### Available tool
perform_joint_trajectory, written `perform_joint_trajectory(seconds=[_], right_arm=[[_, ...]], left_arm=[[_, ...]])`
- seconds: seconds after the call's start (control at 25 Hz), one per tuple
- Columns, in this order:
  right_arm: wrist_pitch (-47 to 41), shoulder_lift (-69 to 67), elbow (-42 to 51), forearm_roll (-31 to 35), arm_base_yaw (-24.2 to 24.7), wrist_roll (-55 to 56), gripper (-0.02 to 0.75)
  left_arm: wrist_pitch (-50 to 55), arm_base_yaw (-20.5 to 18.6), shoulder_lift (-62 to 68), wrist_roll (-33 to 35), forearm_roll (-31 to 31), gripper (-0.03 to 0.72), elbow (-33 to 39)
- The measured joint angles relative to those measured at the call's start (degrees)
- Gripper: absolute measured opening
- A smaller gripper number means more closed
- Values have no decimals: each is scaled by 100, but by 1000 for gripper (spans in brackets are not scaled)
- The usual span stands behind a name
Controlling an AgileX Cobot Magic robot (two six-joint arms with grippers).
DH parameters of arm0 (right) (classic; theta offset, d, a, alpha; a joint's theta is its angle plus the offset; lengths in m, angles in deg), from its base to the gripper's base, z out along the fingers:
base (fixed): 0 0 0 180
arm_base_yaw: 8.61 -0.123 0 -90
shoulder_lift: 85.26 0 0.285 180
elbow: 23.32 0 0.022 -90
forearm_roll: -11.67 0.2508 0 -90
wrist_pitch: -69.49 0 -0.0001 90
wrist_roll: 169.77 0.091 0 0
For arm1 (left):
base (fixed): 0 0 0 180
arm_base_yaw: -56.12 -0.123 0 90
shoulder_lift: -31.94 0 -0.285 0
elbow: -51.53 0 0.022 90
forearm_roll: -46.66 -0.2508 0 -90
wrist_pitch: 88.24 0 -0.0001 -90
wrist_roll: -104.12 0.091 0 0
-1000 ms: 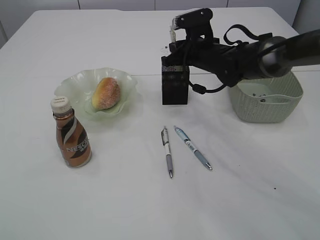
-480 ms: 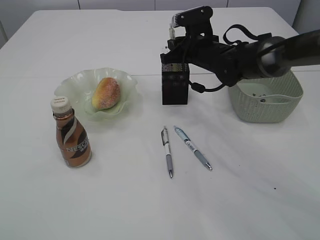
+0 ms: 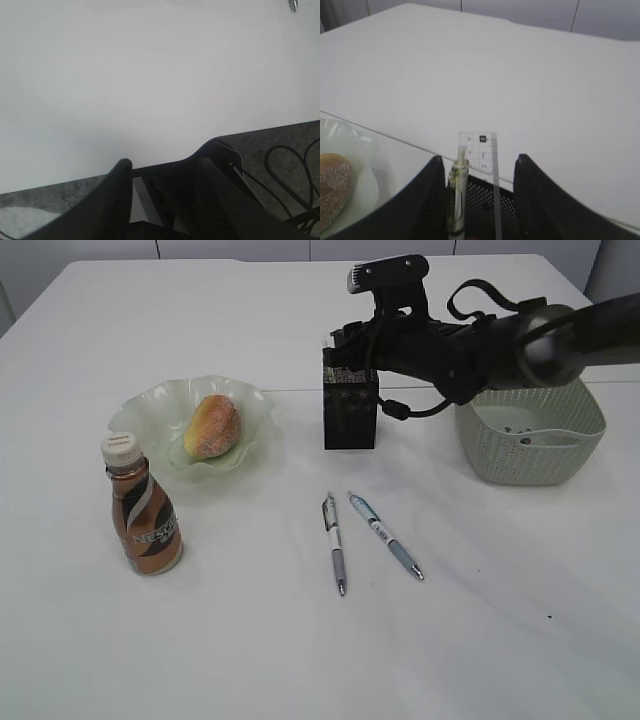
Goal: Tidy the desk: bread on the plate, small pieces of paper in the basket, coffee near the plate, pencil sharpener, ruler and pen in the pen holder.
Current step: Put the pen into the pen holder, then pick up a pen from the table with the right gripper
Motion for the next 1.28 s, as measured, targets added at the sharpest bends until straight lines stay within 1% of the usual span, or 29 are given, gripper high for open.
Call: perform_joint_trajectory(seconds=[0.36, 0.48, 0.64, 0.72, 1.0, 1.16, 1.28], right_arm=[[-1724, 805, -50, 25, 0, 496, 363], [-2633, 1053, -50, 247, -12, 699, 363], [-4070, 1331, -50, 792, -57, 750, 363], [-4786, 1434, -50, 949, -83, 750, 363], [-6985, 1565, -506, 1215, -106, 469, 363], [-7814, 1565, -768, 1399, -106, 214, 363], [-8275, 1565, -834, 1591, -106, -23, 362]], left_arm=[[0, 0, 0, 0, 0, 307, 0], [0, 0, 0, 0, 0, 307, 0], [0, 0, 0, 0, 0, 307, 0], [0, 0, 0, 0, 0, 307, 0], [0, 0, 0, 0, 0, 307, 0], [0, 0, 0, -39, 0, 307, 0], [0, 0, 0, -63, 9, 307, 0]])
